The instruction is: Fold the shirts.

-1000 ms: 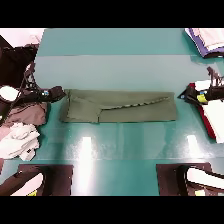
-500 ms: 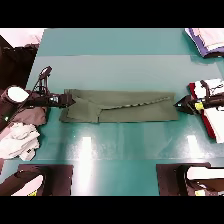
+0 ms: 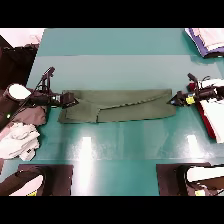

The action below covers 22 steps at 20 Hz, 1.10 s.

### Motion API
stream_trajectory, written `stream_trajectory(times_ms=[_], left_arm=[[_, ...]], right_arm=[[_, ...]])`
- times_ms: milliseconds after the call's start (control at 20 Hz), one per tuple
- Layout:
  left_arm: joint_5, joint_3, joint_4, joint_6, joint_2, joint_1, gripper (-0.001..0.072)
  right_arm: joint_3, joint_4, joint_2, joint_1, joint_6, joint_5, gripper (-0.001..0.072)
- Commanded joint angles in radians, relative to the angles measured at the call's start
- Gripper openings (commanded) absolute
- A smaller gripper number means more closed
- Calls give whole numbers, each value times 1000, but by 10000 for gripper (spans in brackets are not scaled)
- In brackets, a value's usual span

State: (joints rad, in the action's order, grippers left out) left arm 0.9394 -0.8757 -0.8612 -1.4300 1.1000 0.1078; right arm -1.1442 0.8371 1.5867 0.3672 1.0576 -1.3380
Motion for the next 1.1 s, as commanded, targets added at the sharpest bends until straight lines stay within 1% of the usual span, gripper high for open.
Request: stream_trajectory(times_ms=[0,100,200,350,500,600,700,900,1050], left_arm=[[15,-77,32,3,87,37,27],[-4,-166,32,24,188,126,27],[-26,-276,32,24,307,224,27],[-31,-465,33,24,507,343,28],[-18,-610,32,24,674,425,27],[2,-668,32,22,752,444,28],[13,-684,29,14,793,444,28],[19,-695,-4,16,798,444,27],[90,-769,-45,16,798,429,27]], right_arm=[[-71,-8,-64,-46,1,-40,15],[-138,-8,-117,-88,46,-63,14],[-221,-8,-162,-133,94,-80,14],[-352,-7,-190,-228,194,-113,14],[-458,-6,-185,-344,243,-127,13],[-507,-6,-184,-410,261,-114,13],[-549,-5,-184,-468,263,-100,13],[-596,-3,-183,-541,270,-74,13],[-607,-4,-184,-574,270,-61,13]])
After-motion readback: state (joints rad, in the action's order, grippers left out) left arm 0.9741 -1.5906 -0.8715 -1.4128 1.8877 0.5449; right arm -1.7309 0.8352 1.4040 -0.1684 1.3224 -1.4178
